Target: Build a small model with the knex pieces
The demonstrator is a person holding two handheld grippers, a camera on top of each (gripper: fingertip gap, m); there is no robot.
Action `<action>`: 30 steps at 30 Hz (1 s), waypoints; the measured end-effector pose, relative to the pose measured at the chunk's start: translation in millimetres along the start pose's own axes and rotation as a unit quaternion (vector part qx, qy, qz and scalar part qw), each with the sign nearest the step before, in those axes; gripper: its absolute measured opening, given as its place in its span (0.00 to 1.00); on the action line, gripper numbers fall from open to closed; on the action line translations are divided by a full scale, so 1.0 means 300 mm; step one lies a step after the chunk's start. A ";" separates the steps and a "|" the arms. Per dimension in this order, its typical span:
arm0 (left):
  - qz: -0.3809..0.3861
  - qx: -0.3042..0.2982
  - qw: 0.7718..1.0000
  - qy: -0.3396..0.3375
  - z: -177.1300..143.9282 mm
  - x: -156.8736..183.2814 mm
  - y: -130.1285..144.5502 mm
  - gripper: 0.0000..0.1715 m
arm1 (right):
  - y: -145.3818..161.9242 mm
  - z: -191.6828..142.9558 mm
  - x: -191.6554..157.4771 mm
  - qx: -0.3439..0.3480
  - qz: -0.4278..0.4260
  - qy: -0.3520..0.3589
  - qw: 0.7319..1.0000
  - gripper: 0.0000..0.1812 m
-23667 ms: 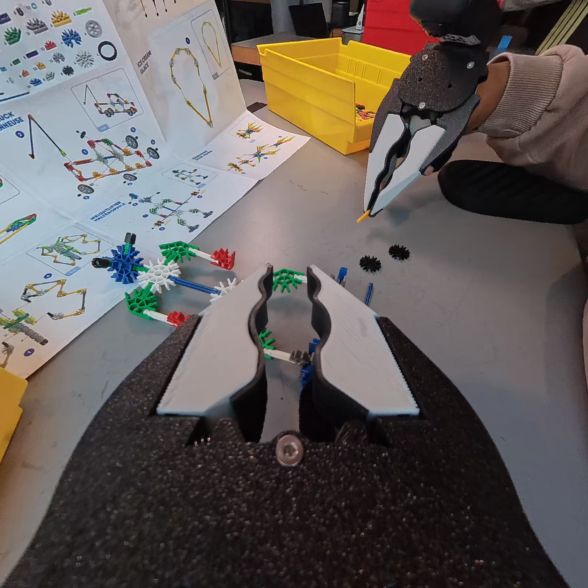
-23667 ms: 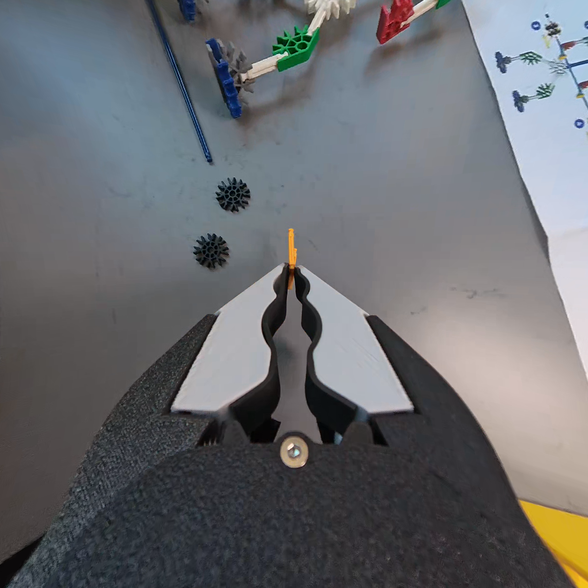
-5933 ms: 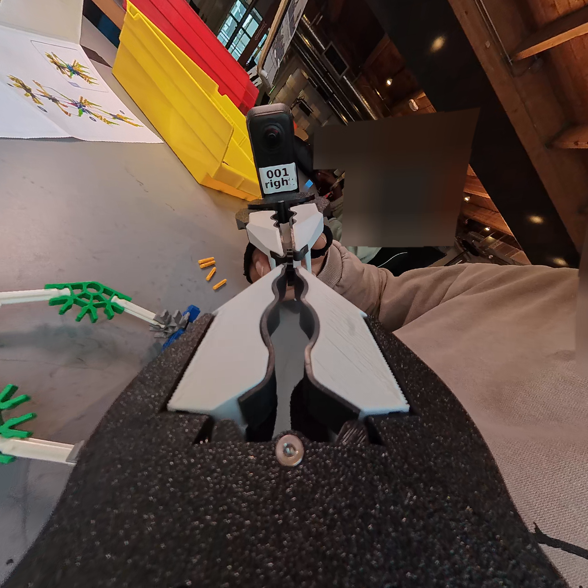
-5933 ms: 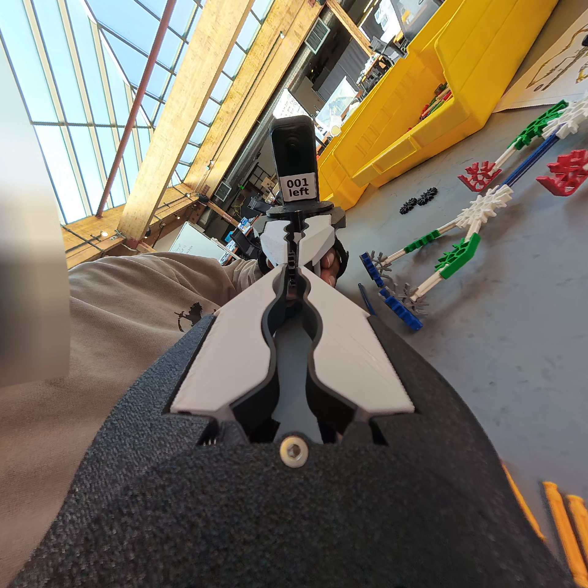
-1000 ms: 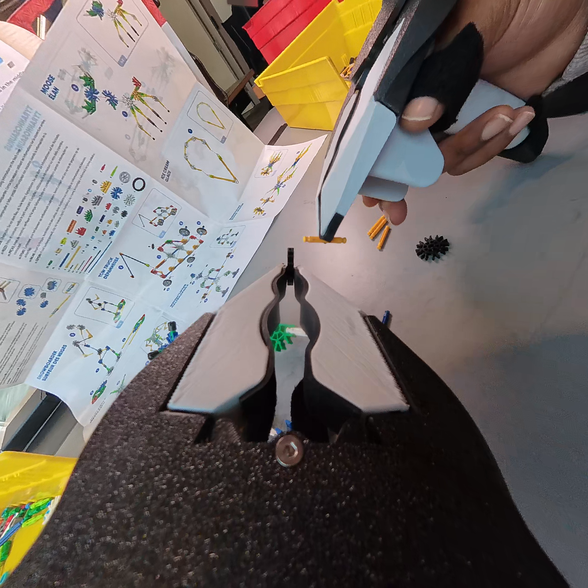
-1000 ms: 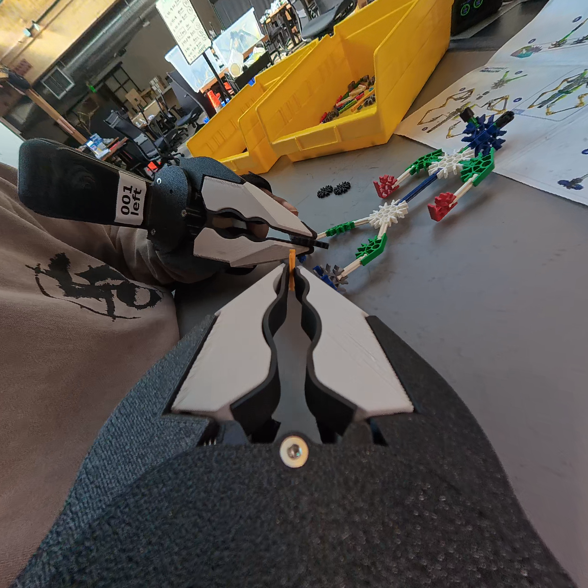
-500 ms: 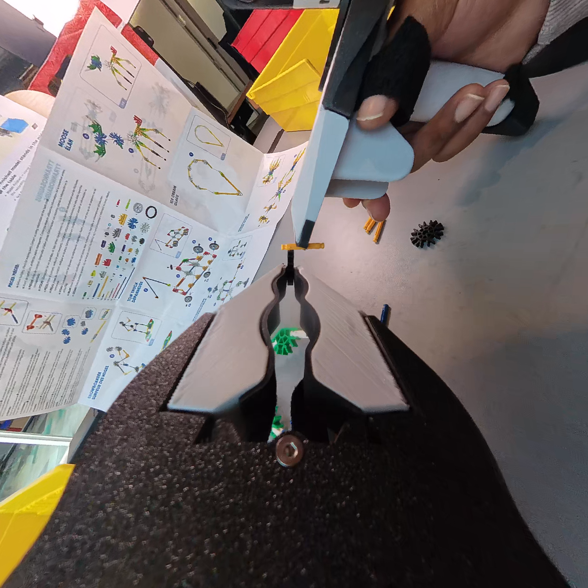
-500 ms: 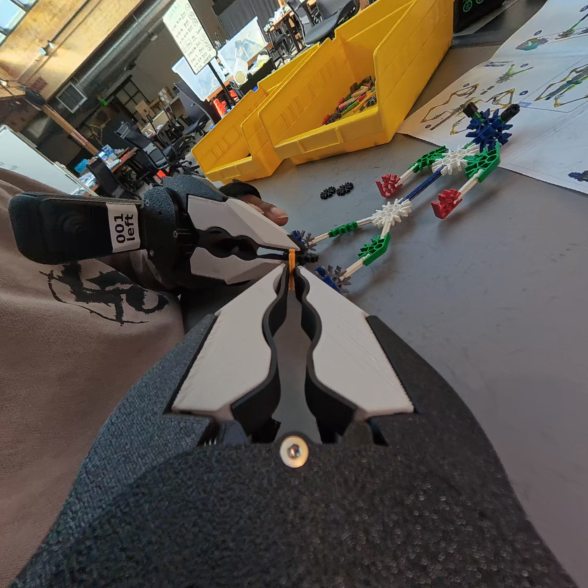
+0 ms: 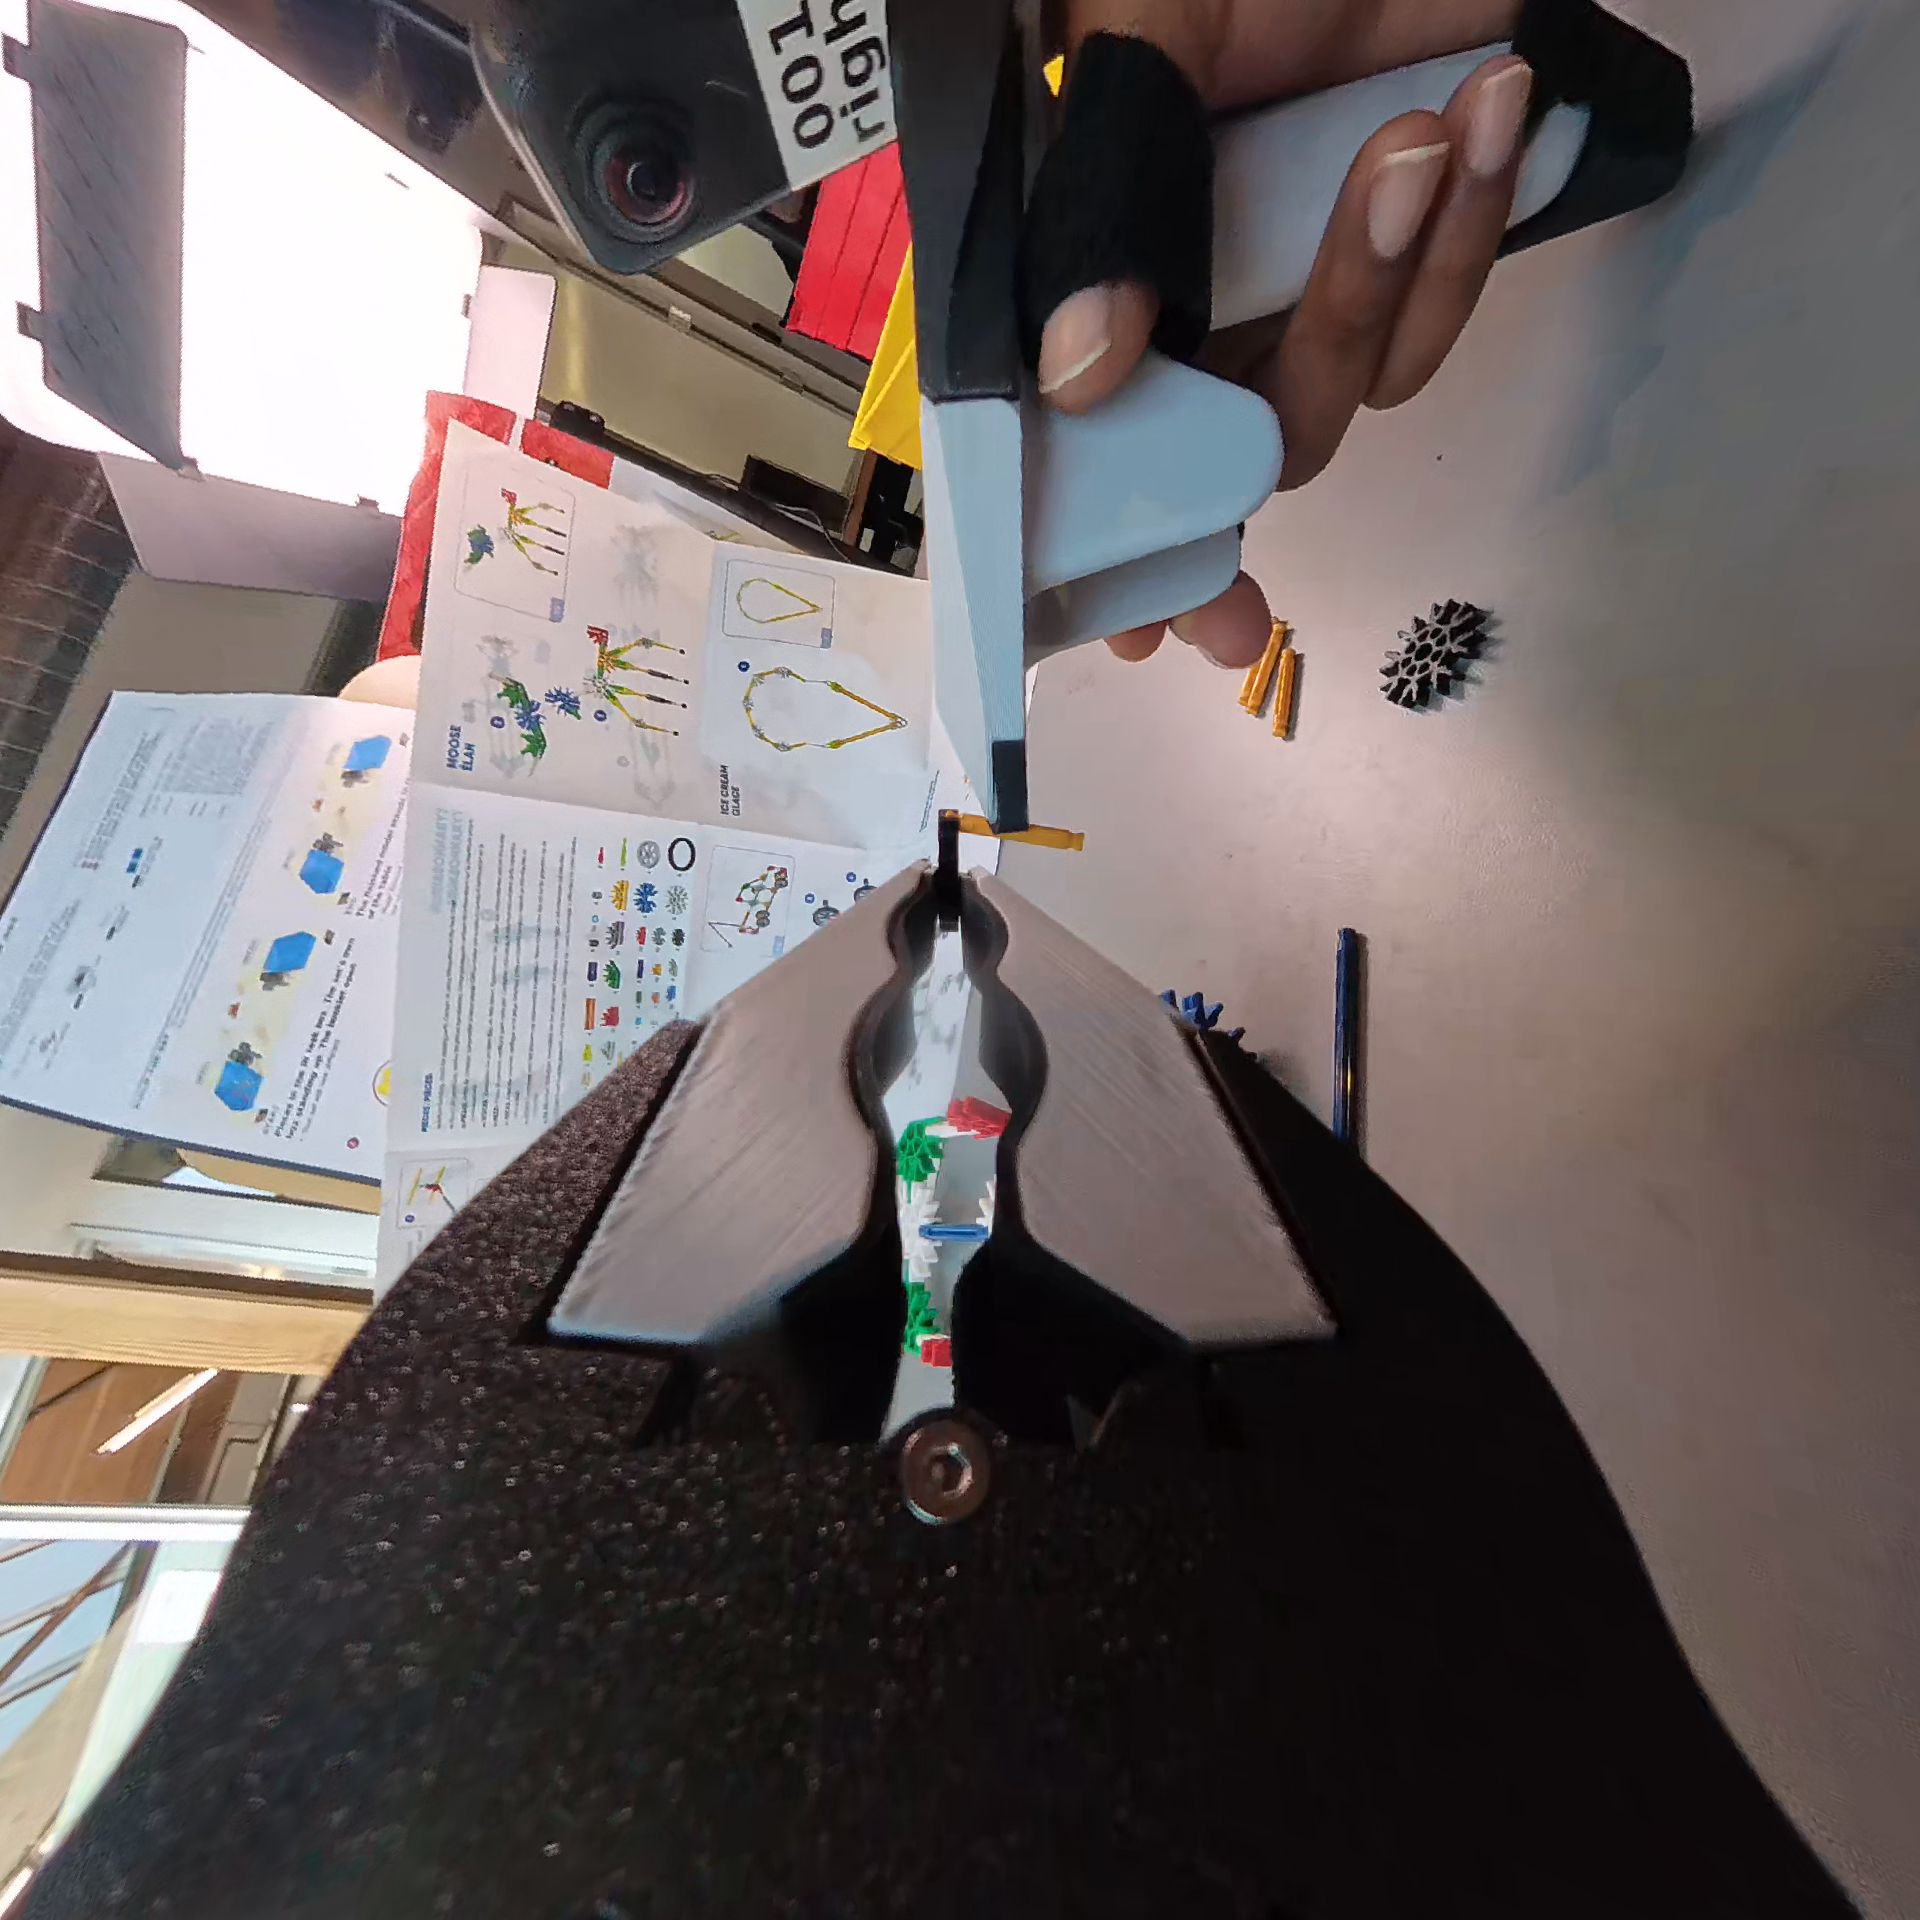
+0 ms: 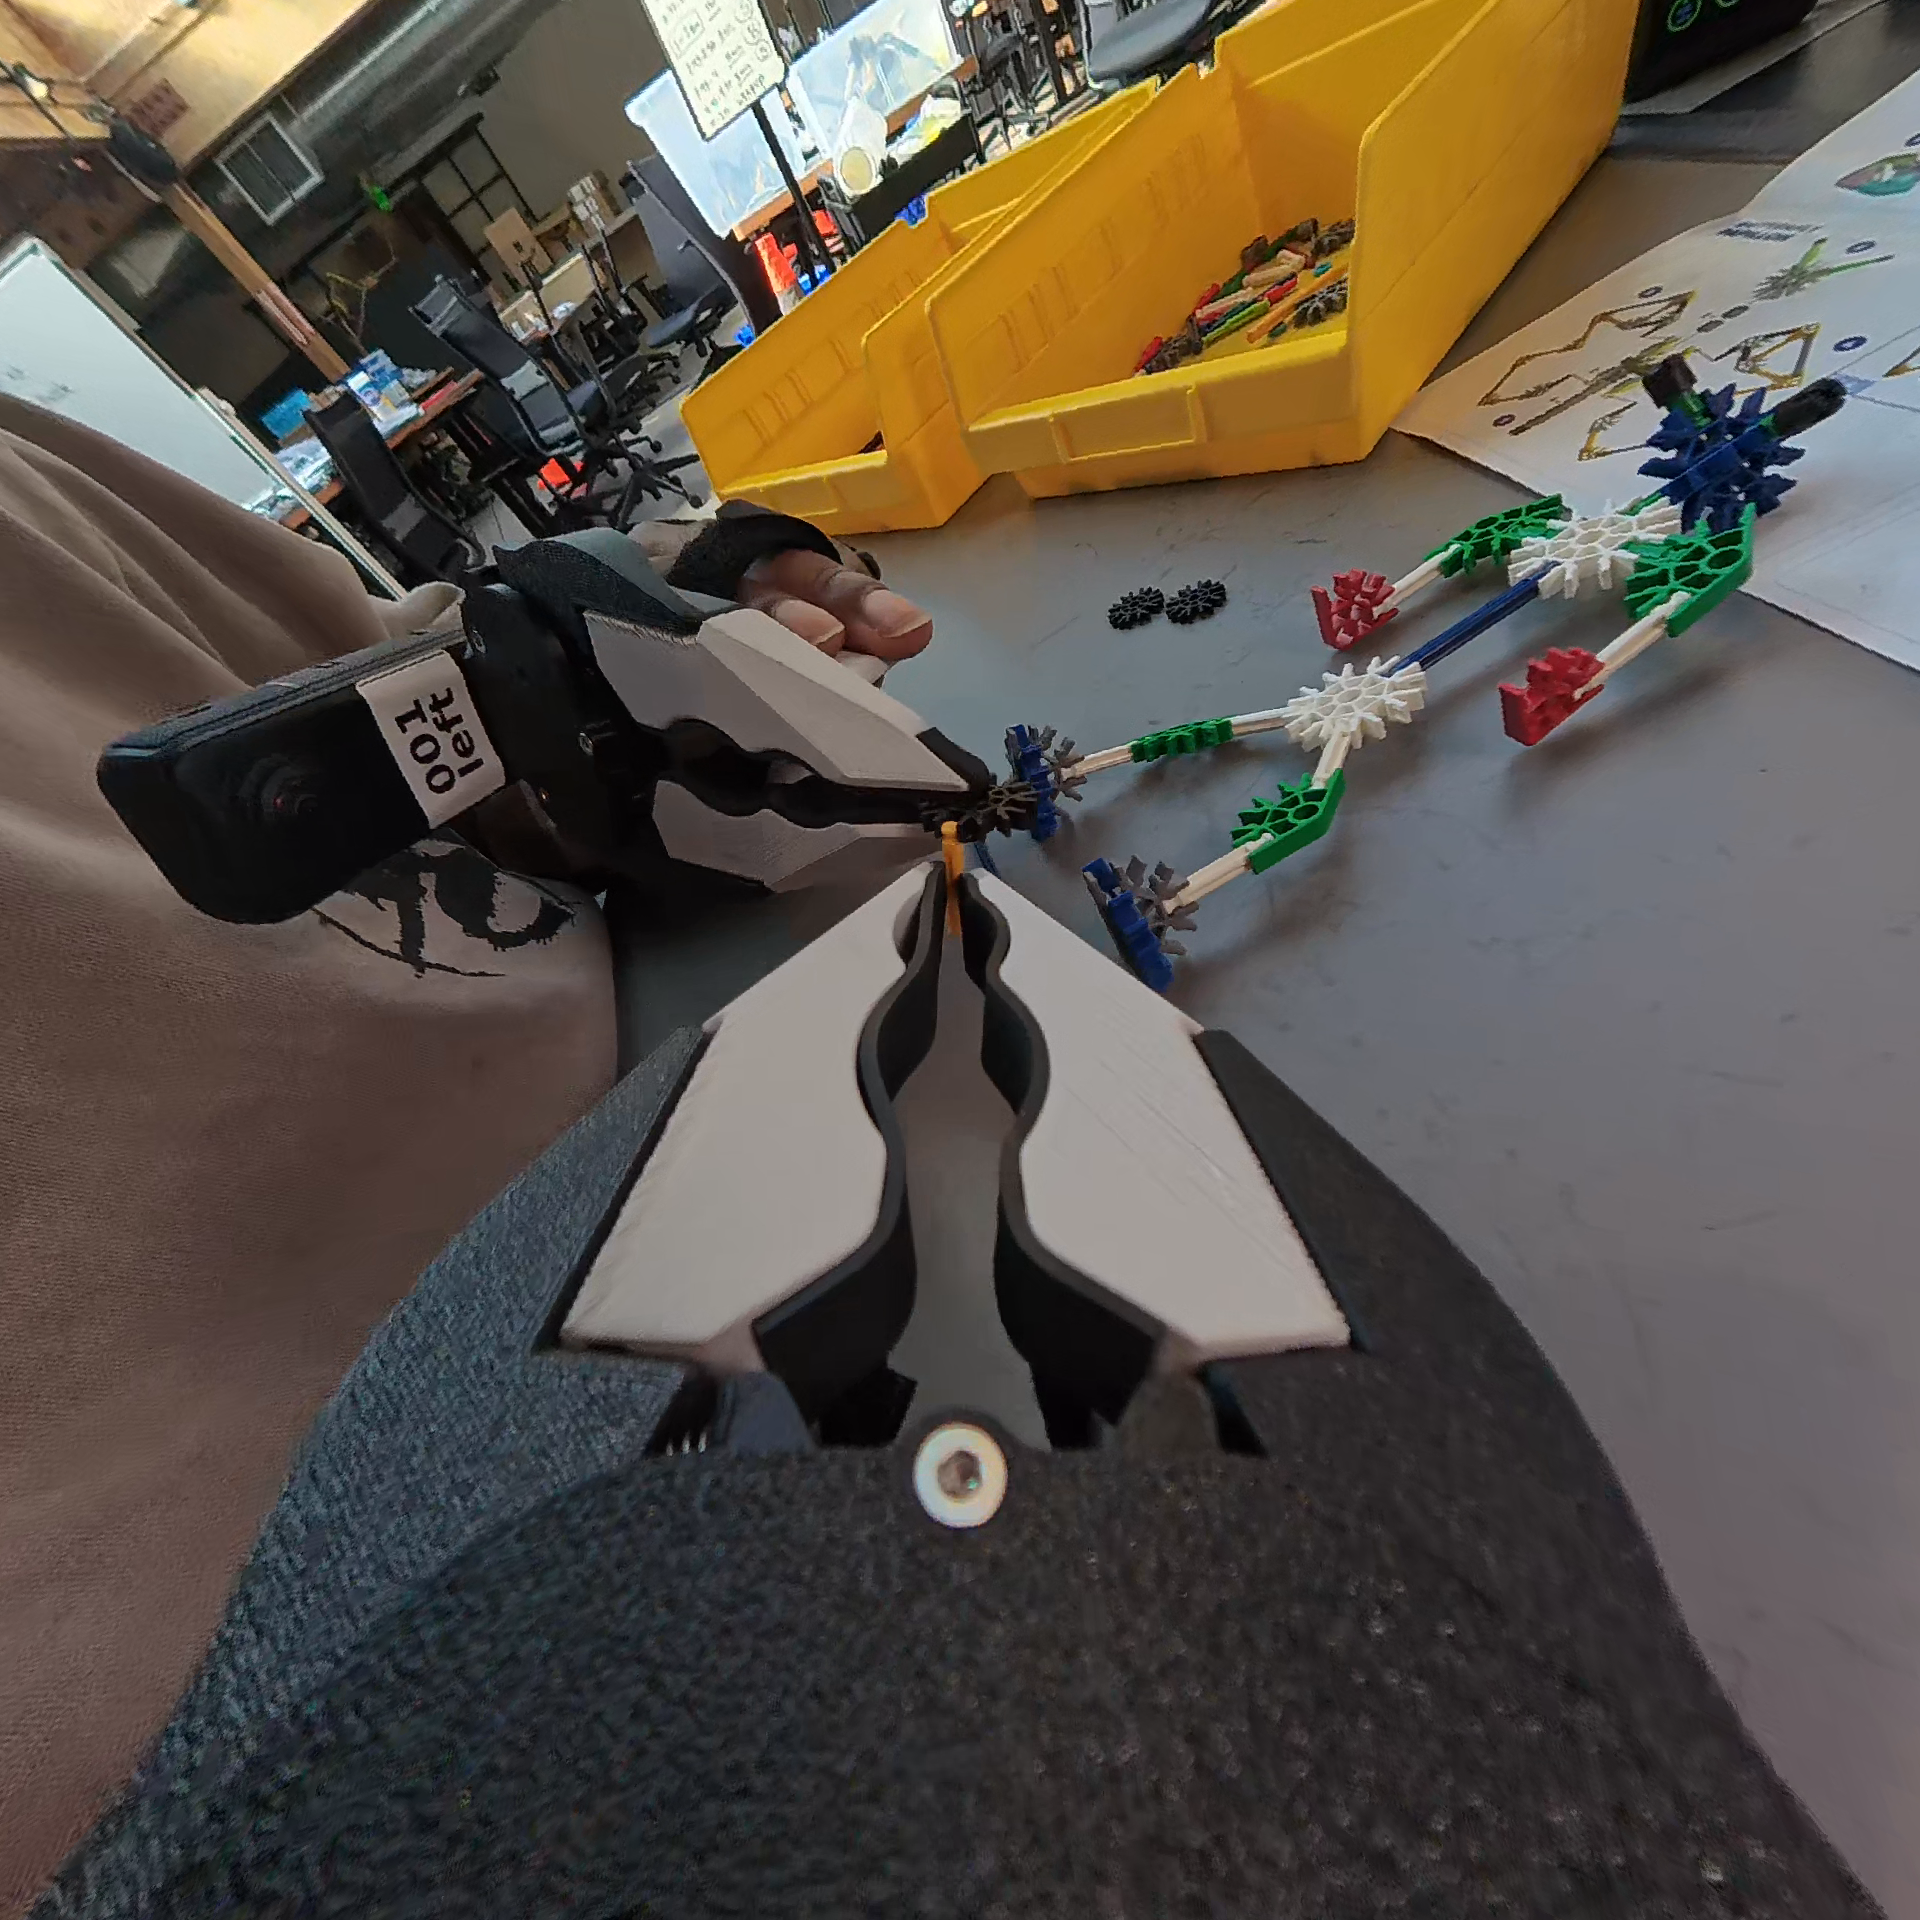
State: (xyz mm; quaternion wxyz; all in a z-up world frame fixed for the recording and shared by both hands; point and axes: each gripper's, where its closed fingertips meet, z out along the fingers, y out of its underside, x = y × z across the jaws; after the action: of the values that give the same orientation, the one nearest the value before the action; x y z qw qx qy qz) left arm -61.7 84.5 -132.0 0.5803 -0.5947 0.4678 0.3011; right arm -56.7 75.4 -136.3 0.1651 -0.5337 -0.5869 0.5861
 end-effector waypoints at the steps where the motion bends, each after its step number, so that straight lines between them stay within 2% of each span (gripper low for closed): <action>1: 0.010 0.003 1.000 0.001 -0.003 0.003 -0.001 0.01 | 0.003 0.001 -0.003 -0.003 -0.007 -0.001 1.000 0.00; 7: 0.037 0.013 0.999 0.008 -0.013 0.015 -0.005 0.02 | 0.015 0.004 -0.012 -0.014 -0.026 -0.008 1.000 0.00; 15: 0.029 0.017 0.999 0.025 -0.017 0.028 -0.004 0.01 | 0.027 0.005 -0.014 -0.023 -0.025 -0.015 0.999 0.00; 18: -0.006 0.016 0.999 0.042 -0.016 0.036 0.000 0.01 | 0.033 0.005 -0.010 -0.029 -0.019 -0.015 0.999 0.00; 20: -0.091 0.015 0.993 0.076 -0.014 0.048 0.004 0.01 | 0.039 0.001 -0.004 -0.035 -0.001 -0.018 0.999 0.00; 21: -0.147 0.009 0.984 0.102 -0.012 0.058 0.009 0.01 | 0.042 -0.002 0.000 -0.037 0.011 -0.018 0.999 0.00; 23: -0.264 -0.004 0.952 0.157 -0.005 0.079 0.019 0.01 | 0.046 -0.010 0.012 -0.041 0.024 -0.013 0.999 0.00; 25: -0.377 -0.006 0.902 0.208 -0.005 0.092 0.015 0.01 | 0.043 -0.020 0.019 -0.042 0.030 -0.008 0.999 0.00; 27: -0.479 0.001 0.842 0.248 -0.005 0.094 0.004 0.01 | 0.038 -0.029 0.029 -0.041 0.033 0.001 0.999 0.00; 29: -0.553 0.005 0.787 0.274 -0.004 0.090 0.001 0.01 | 0.040 -0.033 0.032 -0.044 0.037 0.004 0.998 0.00; 30: -0.574 0.002 0.769 0.282 -0.003 0.091 0.005 0.01 | 0.044 -0.033 0.033 -0.048 0.037 0.006 0.998 0.00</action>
State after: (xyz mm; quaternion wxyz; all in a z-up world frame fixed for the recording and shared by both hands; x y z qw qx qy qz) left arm -52.8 78.1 -157.0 0.4887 -0.8092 0.1822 -0.2704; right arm -46.6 85.4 -149.4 0.1207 -0.5659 -0.5928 0.5601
